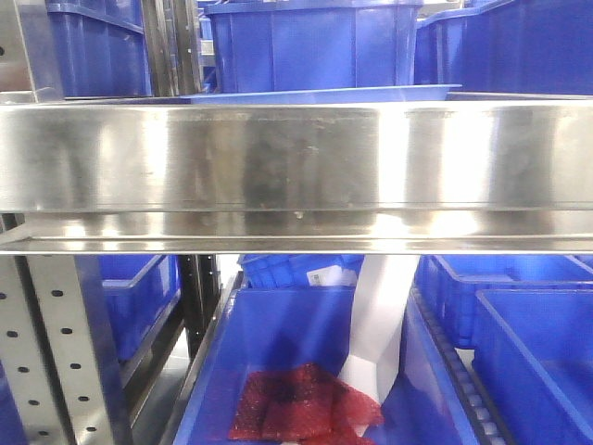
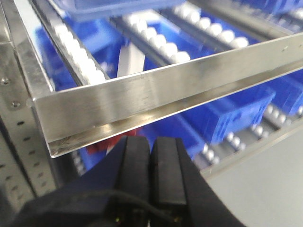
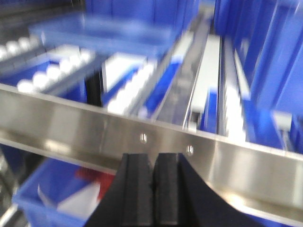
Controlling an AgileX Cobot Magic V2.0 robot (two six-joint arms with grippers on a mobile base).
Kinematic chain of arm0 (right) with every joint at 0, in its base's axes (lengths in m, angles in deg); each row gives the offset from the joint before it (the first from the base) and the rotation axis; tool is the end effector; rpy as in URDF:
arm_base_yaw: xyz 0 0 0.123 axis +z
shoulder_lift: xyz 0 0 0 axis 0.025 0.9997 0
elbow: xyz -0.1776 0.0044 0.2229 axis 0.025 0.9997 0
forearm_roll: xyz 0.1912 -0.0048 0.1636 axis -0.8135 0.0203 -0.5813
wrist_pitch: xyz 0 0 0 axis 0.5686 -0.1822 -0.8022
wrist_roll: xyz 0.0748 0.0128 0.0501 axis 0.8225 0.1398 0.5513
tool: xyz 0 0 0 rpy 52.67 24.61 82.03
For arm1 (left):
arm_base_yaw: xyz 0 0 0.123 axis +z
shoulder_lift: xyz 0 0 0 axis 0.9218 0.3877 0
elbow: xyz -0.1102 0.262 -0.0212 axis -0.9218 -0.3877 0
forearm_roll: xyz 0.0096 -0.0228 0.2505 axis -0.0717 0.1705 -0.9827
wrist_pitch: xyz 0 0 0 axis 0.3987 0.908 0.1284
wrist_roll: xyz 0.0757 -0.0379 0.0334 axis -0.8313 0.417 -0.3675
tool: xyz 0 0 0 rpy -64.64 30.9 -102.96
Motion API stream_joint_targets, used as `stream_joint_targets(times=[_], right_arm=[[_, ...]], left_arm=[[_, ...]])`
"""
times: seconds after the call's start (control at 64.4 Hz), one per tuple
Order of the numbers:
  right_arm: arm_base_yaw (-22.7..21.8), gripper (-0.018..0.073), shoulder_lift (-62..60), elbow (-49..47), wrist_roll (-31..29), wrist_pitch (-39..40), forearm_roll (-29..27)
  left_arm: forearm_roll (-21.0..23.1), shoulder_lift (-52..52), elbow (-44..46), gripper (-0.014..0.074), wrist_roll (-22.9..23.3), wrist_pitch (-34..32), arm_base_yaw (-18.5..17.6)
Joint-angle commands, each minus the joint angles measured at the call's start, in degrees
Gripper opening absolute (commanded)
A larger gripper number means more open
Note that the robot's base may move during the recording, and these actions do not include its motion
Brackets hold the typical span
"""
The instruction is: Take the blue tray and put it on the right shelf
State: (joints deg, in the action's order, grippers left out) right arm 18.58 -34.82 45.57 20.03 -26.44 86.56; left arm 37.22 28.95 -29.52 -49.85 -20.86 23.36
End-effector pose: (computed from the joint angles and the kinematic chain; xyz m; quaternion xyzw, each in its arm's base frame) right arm 0.0346 0.0046 0.3124 -0.0883 0.7656 0.0762 0.6327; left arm 0.0434 -0.0320 0.3229 0.2195 0.7816 -0.2337 0.5350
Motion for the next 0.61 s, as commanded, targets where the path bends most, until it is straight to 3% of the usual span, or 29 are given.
stream_joint_targets(times=[0.0,0.186,0.59], right_arm=[[0.0,0.0056,-0.8,-0.6,-0.7,8.4,1.0],[0.0,0.0056,-0.8,-0.6,-0.7,10.3,1.0],[0.0,0.0056,-0.8,-0.6,-0.7,10.1,1.0]], left_arm=[[-0.7,-4.7,-1.6,-0.0048,0.2,-6.8,-0.4],[-0.6,-11.1,-3.8,-0.0048,0.2,-7.0,-0.4],[-0.6,-11.4,-3.8,-0.0048,0.2,-7.0,-0.4]])
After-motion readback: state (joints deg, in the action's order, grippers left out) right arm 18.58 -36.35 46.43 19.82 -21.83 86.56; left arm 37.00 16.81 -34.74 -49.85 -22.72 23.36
